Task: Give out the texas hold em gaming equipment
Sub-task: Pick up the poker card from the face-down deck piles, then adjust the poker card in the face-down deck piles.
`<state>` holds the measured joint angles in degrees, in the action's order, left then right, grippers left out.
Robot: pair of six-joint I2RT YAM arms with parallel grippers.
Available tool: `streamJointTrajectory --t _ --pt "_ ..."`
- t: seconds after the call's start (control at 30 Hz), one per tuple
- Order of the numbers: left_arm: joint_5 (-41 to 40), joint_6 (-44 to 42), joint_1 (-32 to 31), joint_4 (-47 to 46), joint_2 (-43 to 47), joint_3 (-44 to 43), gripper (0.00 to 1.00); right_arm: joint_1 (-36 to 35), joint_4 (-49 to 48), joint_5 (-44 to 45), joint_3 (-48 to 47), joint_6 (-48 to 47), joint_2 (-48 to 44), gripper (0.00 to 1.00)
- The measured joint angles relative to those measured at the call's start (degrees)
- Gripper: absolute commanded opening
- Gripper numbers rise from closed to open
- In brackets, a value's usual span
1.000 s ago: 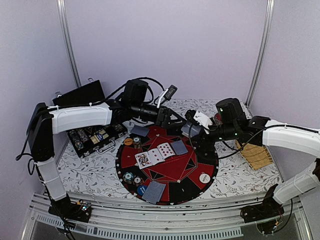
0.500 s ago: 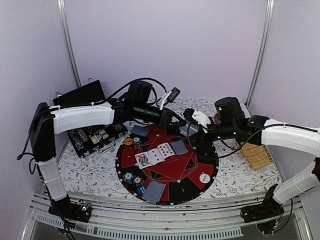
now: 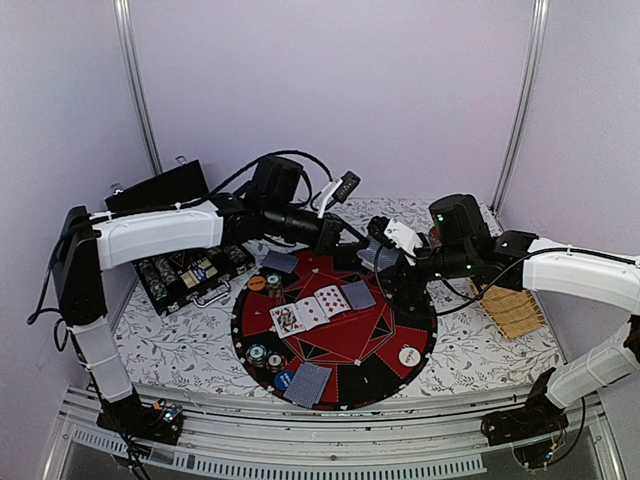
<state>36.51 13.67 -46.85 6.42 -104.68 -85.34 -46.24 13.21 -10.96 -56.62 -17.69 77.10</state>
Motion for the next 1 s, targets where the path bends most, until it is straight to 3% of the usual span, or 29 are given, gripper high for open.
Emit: streamJointTrajectory --t 0.4,1.0 --pt "-1.36 -1.53 1.33 1.40 3.82 1.64 0.00 0.87 0.31 0.63 0.02 -0.11 0.00 0.51" --pt "0.09 -1.38 12.17 -0.94 8.59 4.85 0.00 7.63 2.78 2.54 1.33 0.83 -1.22 0.51"
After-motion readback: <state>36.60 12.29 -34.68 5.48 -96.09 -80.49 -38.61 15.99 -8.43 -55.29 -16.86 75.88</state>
